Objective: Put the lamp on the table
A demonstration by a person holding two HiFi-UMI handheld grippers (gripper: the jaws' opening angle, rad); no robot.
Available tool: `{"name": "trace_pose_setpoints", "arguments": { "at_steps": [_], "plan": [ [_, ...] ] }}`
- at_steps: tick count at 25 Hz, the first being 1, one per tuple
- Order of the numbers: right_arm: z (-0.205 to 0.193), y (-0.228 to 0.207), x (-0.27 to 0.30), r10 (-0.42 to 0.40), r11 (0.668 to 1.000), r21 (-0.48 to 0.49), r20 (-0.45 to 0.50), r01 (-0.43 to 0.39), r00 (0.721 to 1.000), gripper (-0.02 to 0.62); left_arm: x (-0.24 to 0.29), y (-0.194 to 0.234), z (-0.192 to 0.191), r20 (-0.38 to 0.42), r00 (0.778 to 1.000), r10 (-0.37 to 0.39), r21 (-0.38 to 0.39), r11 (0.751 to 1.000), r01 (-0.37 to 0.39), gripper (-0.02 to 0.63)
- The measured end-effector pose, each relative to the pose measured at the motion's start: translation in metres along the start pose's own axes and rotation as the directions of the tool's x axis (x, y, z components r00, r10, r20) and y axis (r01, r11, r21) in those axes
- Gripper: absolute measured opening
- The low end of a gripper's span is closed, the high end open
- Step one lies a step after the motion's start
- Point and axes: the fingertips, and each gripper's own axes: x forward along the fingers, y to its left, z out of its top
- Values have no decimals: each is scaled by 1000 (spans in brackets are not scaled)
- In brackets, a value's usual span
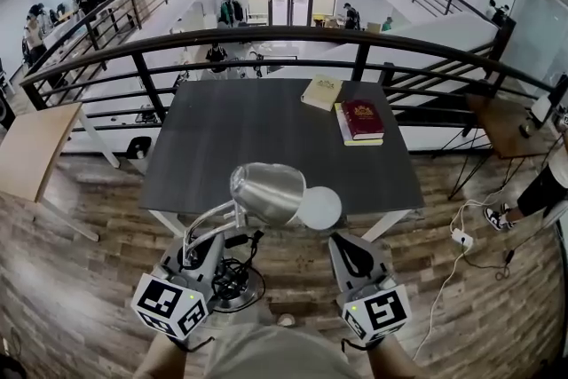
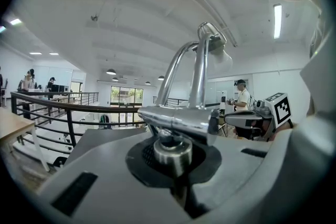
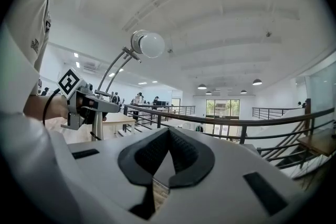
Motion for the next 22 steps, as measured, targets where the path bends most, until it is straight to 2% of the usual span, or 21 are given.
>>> {"name": "trace_pose_setpoints", "arguments": {
  "at_steps": [12, 22],
  "plan": [
    [-13, -23, 16, 19, 1000, -16, 11, -19, 1000, -2, 38, 1, -3, 3, 1000, -13, 24, 1000, 12, 3],
    [-23, -44, 79, 31, 999, -26, -8, -31, 1000, -2, 91, 41, -7, 1, 999, -33, 15, 999, 33, 3]
  ]
}}
